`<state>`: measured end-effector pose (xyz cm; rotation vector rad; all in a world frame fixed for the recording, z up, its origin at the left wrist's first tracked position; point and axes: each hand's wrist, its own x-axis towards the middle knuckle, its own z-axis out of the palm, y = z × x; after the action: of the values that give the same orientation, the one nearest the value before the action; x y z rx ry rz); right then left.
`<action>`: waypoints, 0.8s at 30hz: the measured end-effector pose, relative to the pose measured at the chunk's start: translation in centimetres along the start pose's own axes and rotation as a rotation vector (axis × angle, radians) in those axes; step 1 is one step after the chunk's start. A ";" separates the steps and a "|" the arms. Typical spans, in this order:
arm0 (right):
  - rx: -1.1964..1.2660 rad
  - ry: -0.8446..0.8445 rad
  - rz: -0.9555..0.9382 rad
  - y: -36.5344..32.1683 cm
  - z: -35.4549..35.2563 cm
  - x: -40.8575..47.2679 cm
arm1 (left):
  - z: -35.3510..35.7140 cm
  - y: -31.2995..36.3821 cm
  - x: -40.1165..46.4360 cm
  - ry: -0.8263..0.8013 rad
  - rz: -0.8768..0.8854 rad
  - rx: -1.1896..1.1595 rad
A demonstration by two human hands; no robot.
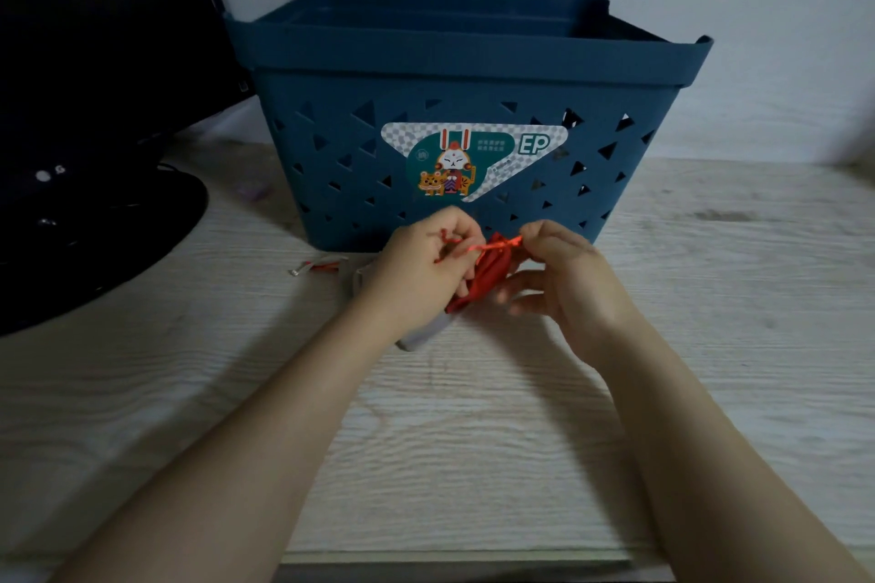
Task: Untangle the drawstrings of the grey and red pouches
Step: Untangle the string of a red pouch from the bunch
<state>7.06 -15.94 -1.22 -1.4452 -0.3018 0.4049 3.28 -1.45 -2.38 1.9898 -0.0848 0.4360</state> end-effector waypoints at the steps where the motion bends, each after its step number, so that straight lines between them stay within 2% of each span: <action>1: -0.034 -0.005 0.015 0.2 0.2 0.0 | 0.2 -0.2 0.0 -0.033 -0.027 0.058; 3: -0.134 0.006 0.012 0.5 0.7 0.1 | 0.6 -0.5 0.0 -0.129 -0.112 0.095; 6: -0.212 0.046 -0.041 0.4 0.7 0.3 | 0.9 -0.3 -0.1 -0.248 -0.219 -0.152; 11: 0.046 0.047 -0.022 0.3 0.5 0.8 | 1.4 0.5 -0.4 -0.333 -0.084 -0.525; 13: 0.103 0.051 0.005 0.6 0.2 1.2 | 1.6 0.4 -0.4 -0.332 -0.072 -0.570; 16: 0.035 0.054 -0.037 1.1 -0.2 1.3 | 1.6 0.4 -0.6 -0.265 -0.066 -0.530; 20: -0.006 -0.112 -0.191 1.0 -0.9 0.8 | 0.4 0.5 0.1 -0.085 -0.055 -0.498; 24: -0.121 -0.186 -0.304 0.8 -1.2 0.7 | -0.7 0.7 0.3 -0.163 -0.197 -0.662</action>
<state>8.14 -16.62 -2.18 -1.4532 -0.6964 0.2761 3.23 -1.11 -1.36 1.3590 -0.1166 0.0922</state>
